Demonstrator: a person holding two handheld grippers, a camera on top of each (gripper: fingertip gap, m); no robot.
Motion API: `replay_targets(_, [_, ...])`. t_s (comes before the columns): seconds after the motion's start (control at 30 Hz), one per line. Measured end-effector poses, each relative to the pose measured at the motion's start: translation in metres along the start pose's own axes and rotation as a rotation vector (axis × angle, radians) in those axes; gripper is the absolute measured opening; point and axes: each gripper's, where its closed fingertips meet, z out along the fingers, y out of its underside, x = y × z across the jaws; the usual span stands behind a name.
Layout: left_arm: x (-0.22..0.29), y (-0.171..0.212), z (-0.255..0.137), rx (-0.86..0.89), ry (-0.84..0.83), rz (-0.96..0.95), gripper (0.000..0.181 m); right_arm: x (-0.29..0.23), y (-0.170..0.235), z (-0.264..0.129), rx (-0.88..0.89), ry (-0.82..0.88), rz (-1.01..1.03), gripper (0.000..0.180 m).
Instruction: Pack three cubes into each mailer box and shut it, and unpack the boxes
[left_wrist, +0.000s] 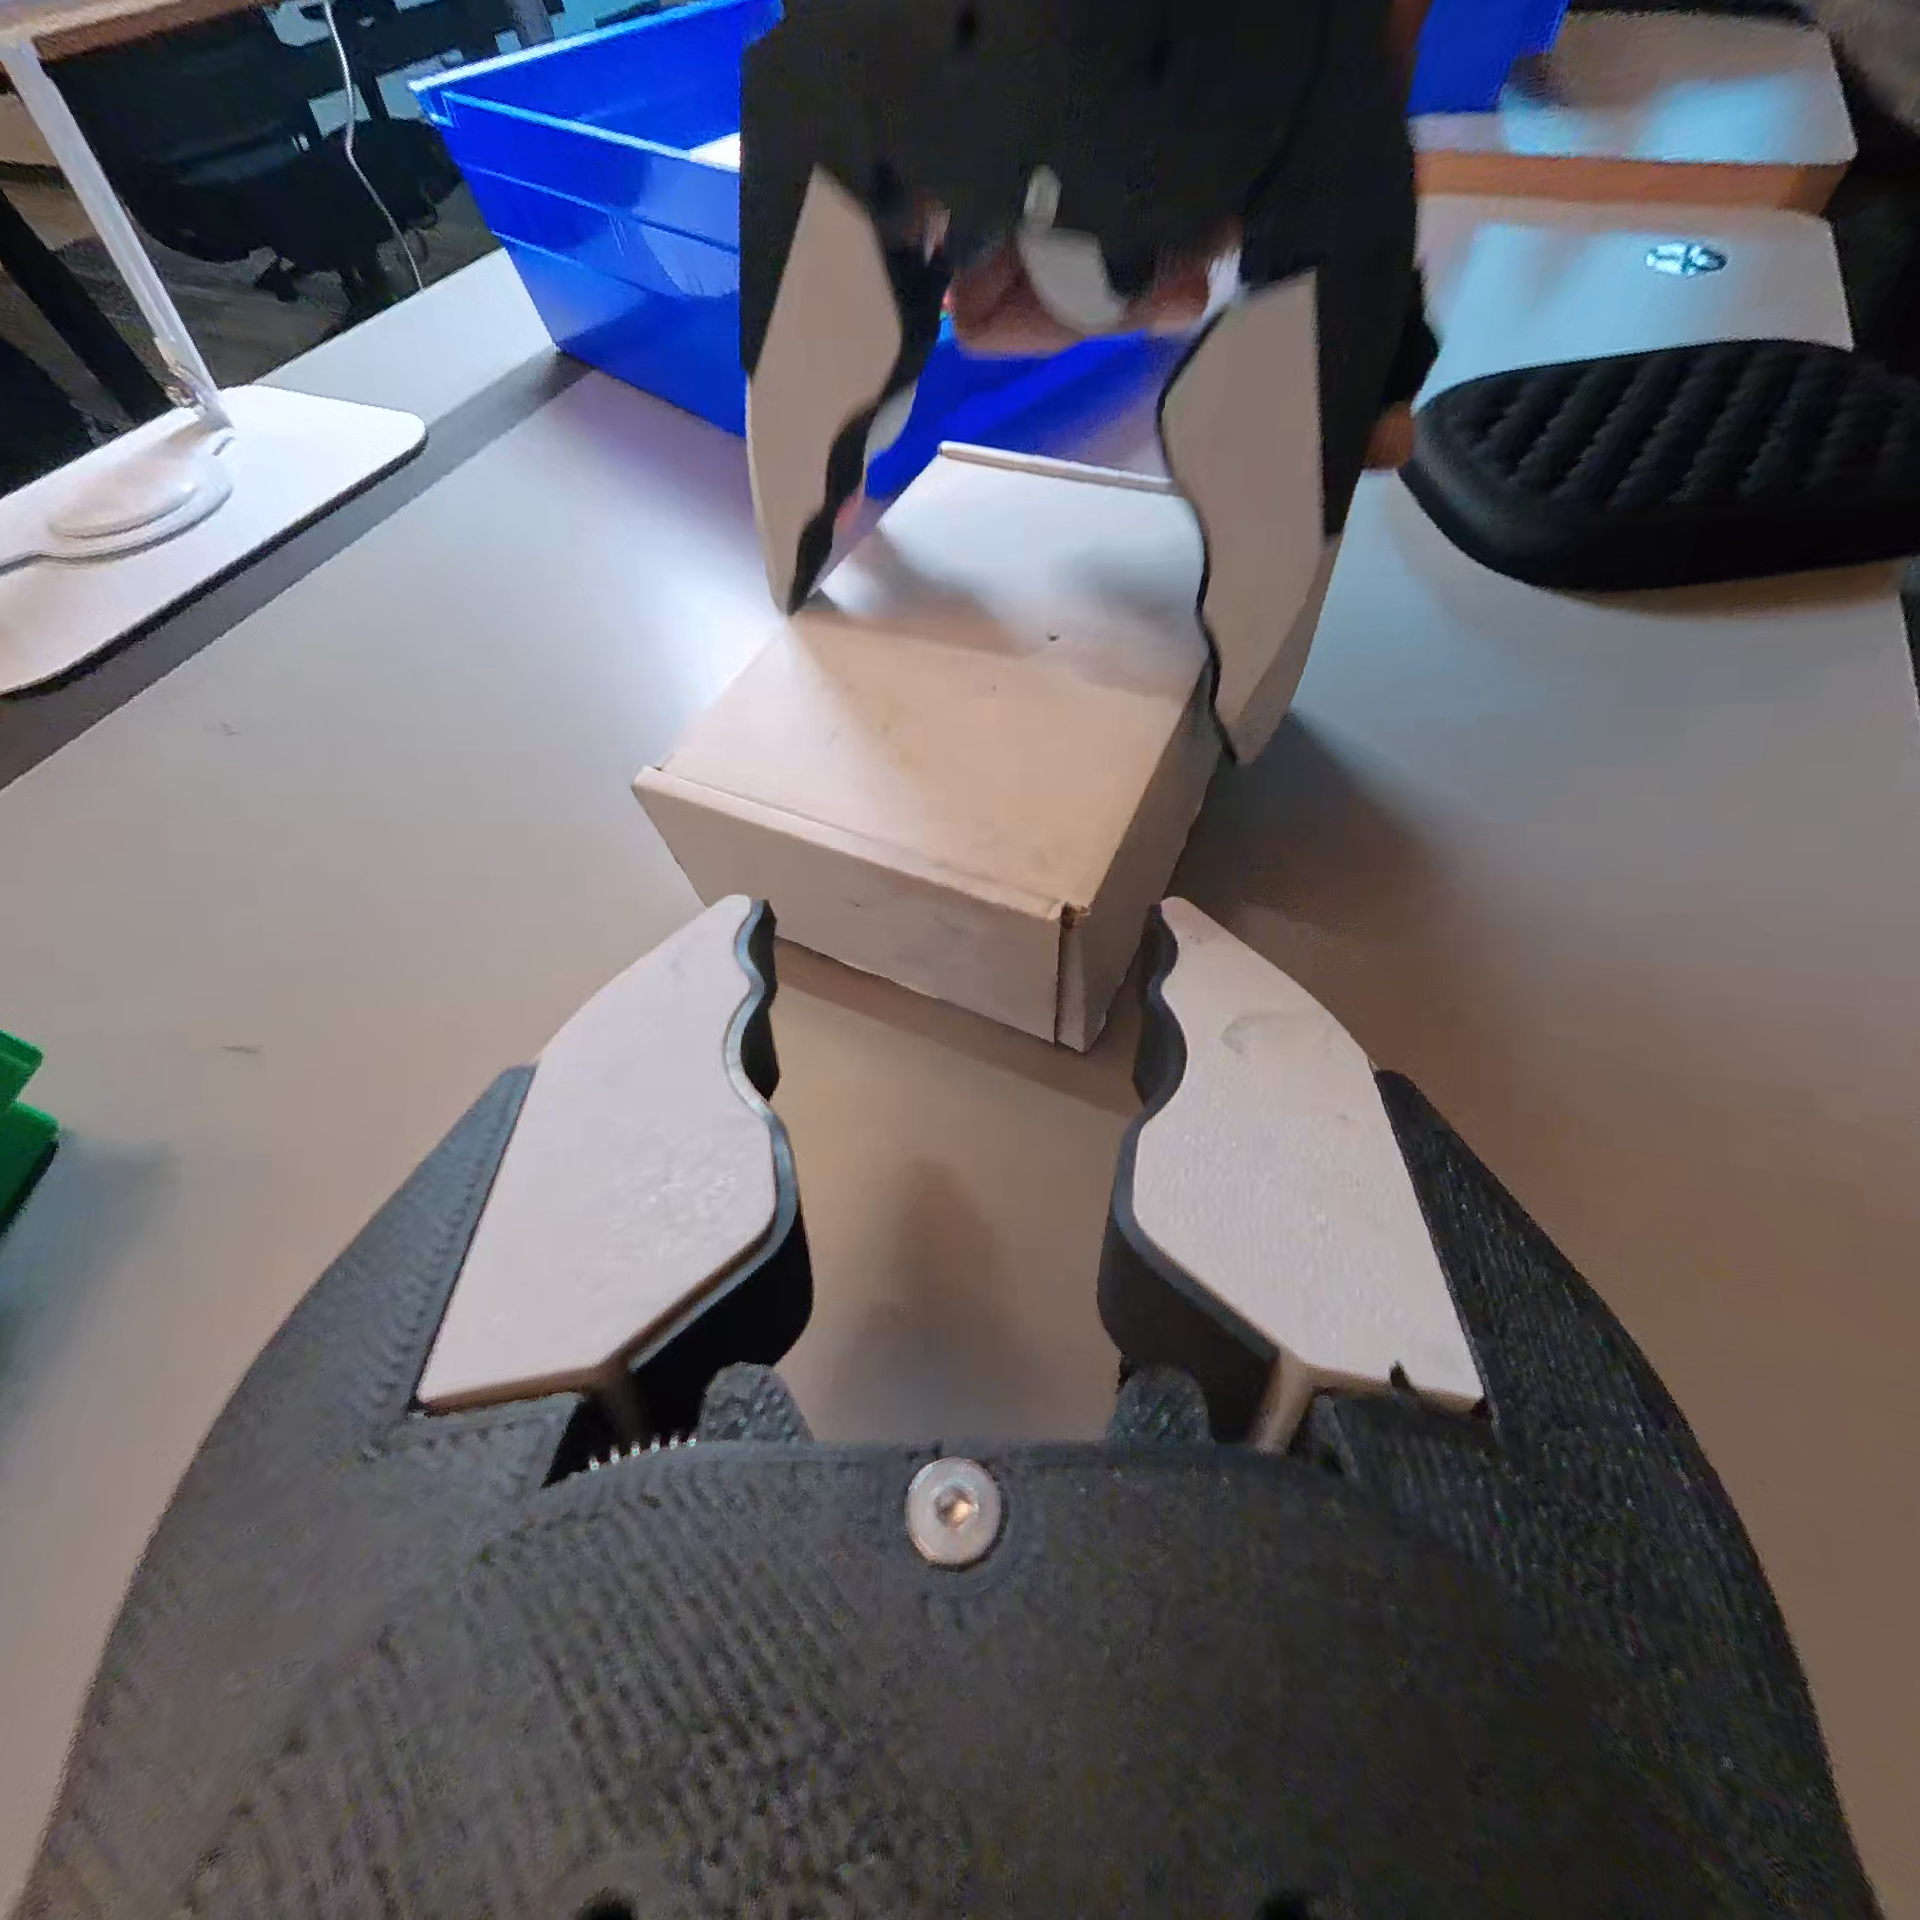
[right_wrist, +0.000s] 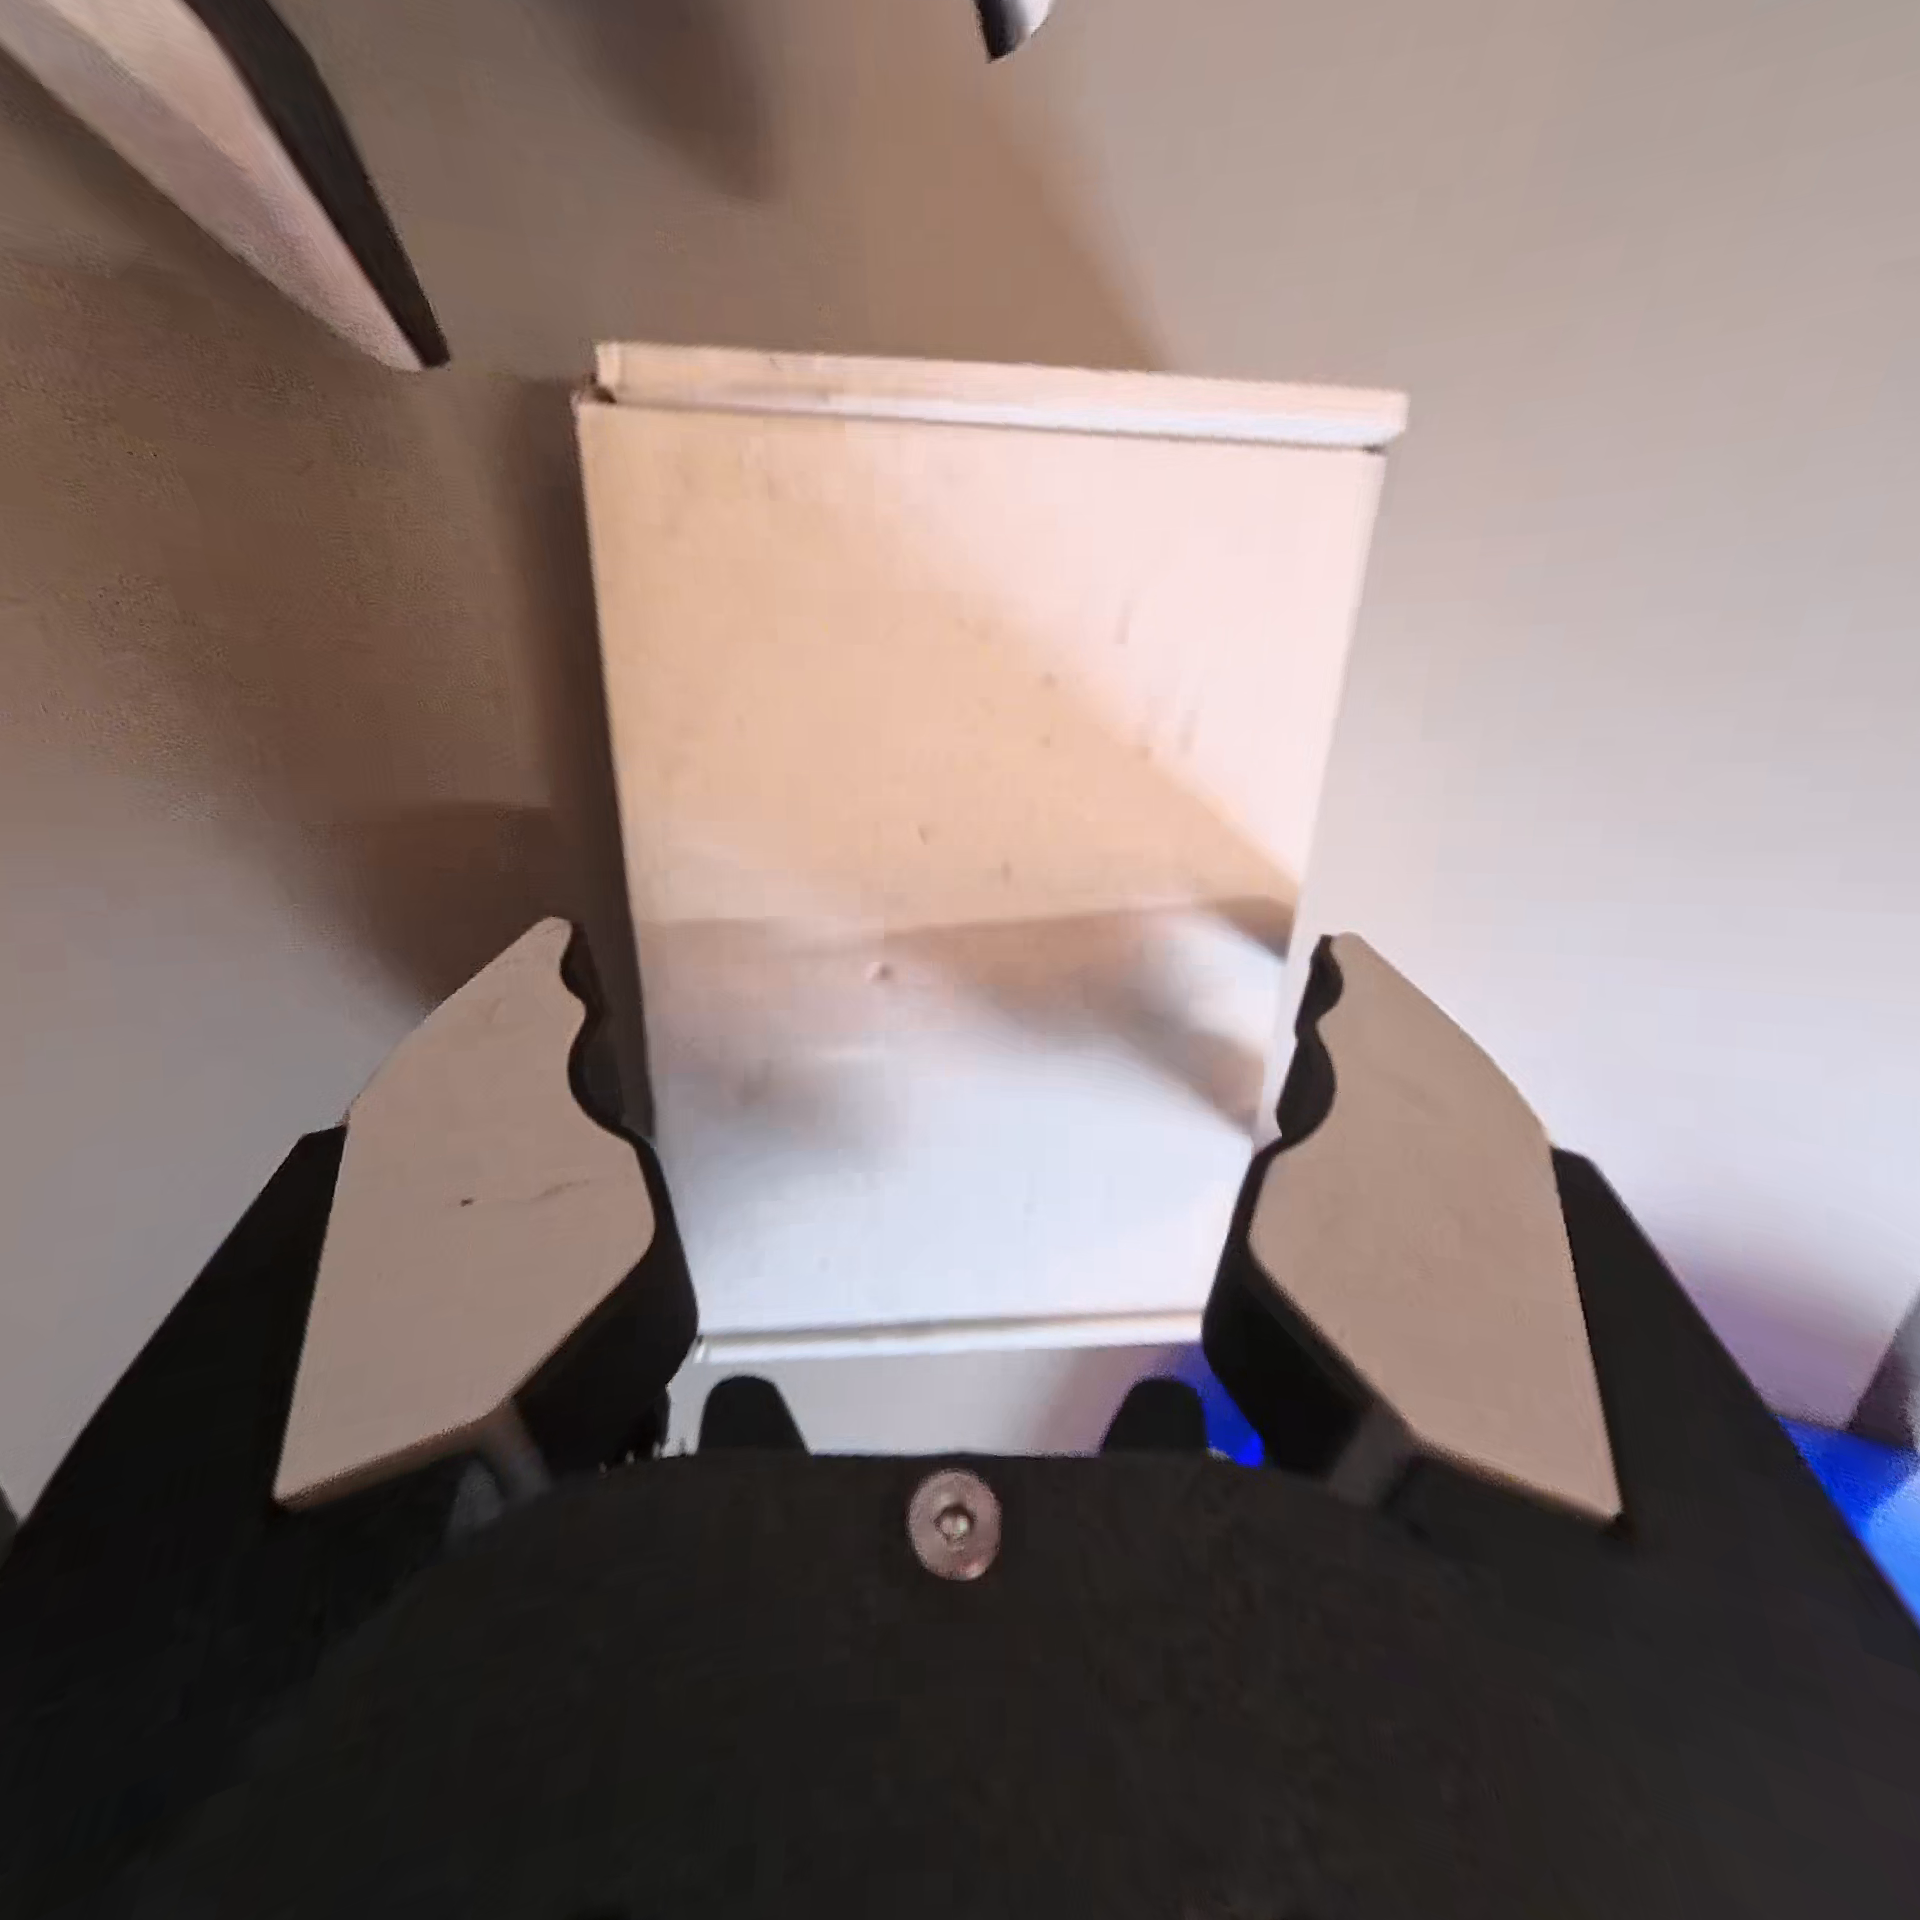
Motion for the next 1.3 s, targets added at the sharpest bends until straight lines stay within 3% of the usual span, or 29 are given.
replay_targets(0.2, [-0.001,-0.007,-0.006,0.051,0.001,-0.005,0.067,0.002,0.0,0.009,-0.085,-0.006,-0.112,0.126])
replay_targets(0.37, [-0.001,-0.011,-0.008,0.078,0.006,-0.023,0.07,0.029,0.017,-0.049,-0.031,0.059,-0.062,0.126])
replay_targets(0.53, [-0.001,-0.012,-0.007,0.083,0.007,-0.038,0.072,0.098,0.074,-0.126,-0.086,0.224,0.066,0.127])
replay_targets(0.7, [0.002,-0.013,-0.006,0.084,-0.008,-0.026,0.072,0.156,0.149,-0.16,-0.211,0.319,0.189,0.127])
replay_targets(0.97, [0.002,-0.01,-0.002,0.076,-0.005,-0.039,0.072,0.228,0.244,-0.145,-0.357,0.355,0.344,0.127])
replay_targets(1.3, [0.01,-0.01,0.003,0.106,0.066,-0.014,0.073,0.273,0.275,-0.085,-0.398,0.271,0.299,0.126])
